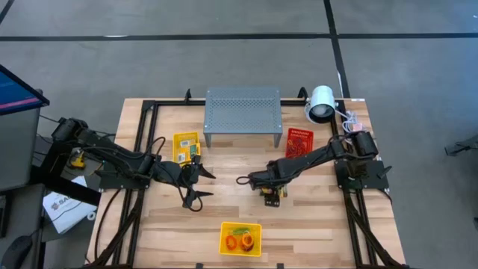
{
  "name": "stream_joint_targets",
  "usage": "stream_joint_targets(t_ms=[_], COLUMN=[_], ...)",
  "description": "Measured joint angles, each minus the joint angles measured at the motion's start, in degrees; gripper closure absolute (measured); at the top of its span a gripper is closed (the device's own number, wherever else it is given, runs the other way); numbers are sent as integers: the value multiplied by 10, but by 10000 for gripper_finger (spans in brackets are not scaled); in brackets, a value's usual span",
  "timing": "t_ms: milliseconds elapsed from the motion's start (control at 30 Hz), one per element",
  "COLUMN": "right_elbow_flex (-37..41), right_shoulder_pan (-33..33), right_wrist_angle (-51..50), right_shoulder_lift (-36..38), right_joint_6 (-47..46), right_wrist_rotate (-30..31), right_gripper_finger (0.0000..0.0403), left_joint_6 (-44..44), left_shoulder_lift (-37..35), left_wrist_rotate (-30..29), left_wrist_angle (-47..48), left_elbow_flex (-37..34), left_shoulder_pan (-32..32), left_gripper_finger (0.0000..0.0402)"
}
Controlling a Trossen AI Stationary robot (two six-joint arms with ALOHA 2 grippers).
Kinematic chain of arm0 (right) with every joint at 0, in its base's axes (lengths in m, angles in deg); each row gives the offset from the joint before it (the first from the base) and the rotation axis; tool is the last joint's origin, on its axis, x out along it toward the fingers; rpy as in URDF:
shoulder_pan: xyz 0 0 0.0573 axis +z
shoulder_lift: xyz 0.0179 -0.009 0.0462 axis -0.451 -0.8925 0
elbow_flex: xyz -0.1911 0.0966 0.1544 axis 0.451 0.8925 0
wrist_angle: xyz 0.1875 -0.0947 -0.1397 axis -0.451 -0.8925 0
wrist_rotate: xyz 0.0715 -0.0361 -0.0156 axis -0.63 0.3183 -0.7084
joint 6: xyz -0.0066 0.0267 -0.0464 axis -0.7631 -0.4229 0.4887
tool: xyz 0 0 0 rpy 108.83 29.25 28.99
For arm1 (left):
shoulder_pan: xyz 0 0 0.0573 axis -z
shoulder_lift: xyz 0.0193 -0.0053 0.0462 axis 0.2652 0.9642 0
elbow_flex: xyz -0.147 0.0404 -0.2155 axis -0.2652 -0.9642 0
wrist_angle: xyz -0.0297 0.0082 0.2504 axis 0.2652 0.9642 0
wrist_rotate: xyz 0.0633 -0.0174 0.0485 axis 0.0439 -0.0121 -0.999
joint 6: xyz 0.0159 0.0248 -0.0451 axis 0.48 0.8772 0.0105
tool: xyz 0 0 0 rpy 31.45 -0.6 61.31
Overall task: Pick & Place Office Desk Supplies
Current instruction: Put the yellow crayon box into the top yellow bin
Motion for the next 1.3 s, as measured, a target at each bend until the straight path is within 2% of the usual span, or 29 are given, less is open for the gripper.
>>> stream_joint_targets(t_ms=[733, 967, 1133, 1300], right_elbow_flex=[-2, -41, -89, -140], right_shoulder_pan=[-21, -21, -28, -31], right_wrist_angle=[-19, -15, -19, -32], right_shoulder_lift=[57, 59, 59, 59], right_joint_6=[7, 28, 62, 108], right_wrist_rotate=[0, 1, 20, 80], right_gripper_finger=[82, 82, 82, 84], left_joint_6=[0, -3, -53, -136], left_shoulder_lift=[0, 0, 0, 0], left_wrist_rotate=[0, 0, 0, -1], left_wrist_angle=[0, 0, -1, -26], left_elbow_flex=[0, 0, 0, 0], left_shoulder_pan=[0, 0, 0, -13], left_gripper_finger=[121, 121, 121, 121])
